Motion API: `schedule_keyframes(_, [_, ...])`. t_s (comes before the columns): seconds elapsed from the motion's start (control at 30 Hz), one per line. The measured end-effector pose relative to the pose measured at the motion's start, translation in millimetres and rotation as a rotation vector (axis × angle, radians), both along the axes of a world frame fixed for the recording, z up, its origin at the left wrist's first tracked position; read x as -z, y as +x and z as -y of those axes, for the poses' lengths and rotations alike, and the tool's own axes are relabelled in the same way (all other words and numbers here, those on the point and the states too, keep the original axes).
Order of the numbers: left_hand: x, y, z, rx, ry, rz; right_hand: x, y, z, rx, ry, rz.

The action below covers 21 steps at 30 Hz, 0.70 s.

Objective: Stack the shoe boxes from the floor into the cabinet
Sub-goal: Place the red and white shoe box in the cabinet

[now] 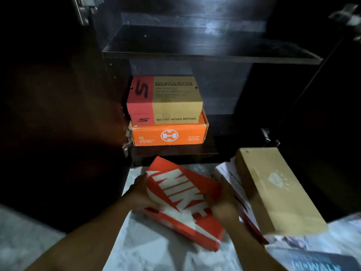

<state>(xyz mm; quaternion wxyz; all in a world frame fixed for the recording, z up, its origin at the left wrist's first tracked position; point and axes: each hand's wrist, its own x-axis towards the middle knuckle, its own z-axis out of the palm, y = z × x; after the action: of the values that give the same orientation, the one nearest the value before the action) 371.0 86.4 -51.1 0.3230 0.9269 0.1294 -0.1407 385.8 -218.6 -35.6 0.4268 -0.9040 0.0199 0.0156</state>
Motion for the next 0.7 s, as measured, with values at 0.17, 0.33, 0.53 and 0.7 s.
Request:
schedule_keyframes(0.17, [-17.0,-53.0,25.2,-0.068,-0.038,0.085,6.8,-67.1,37.0,0.068,-0.036,-0.131])
schedule_keyframes(0.33, [-18.7,-106.8,49.3,-0.211,0.012,0.007,18.2,-111.2,52.8,-0.037,0.262,-0.215])
schedule_keyframes(0.53, [-2.4,-164.7,63.8,-0.309,-0.025,0.138,20.8,-119.8,70.0,-0.08,0.332,-0.245])
schedule_keyframes(0.7, [3.3,-180.6,57.0,-0.31,-0.199,0.136,30.4,-110.0,81.5,-0.039,0.341,-0.204])
